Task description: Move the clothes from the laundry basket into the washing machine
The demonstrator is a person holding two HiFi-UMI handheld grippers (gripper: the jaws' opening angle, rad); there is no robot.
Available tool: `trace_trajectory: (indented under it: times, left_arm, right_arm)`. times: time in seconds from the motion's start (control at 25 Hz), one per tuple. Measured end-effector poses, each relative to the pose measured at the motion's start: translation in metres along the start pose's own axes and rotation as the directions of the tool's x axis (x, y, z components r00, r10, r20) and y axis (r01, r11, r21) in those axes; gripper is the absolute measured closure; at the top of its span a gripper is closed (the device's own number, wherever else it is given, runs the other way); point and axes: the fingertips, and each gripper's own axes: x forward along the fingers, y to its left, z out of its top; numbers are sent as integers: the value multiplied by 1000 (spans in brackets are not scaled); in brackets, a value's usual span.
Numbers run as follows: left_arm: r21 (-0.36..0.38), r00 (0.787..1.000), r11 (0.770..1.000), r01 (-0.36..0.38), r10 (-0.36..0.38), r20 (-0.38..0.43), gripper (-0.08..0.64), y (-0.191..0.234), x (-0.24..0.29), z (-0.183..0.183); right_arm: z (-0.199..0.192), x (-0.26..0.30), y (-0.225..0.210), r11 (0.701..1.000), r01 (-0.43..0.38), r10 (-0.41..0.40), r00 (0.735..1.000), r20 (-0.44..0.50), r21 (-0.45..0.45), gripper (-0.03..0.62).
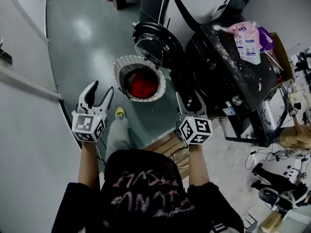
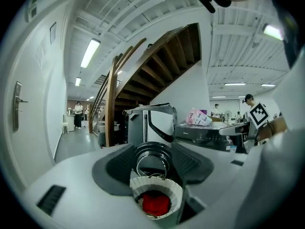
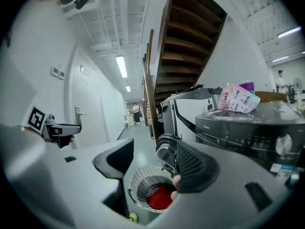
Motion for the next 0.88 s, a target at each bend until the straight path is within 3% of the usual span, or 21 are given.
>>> trace_trajectory:
  times: [0.52,0.88]
  left_arm:
    - [-43,984,986,160,-162,-75,314,157,141,17]
    - [-55,948,959,277,-282,-146,314,160,182,29]
  right_arm:
    - [43,165,40,988,156,-156,988,-18,16,311]
    - [62,177,35,973,229,-226,969,-98,18,311]
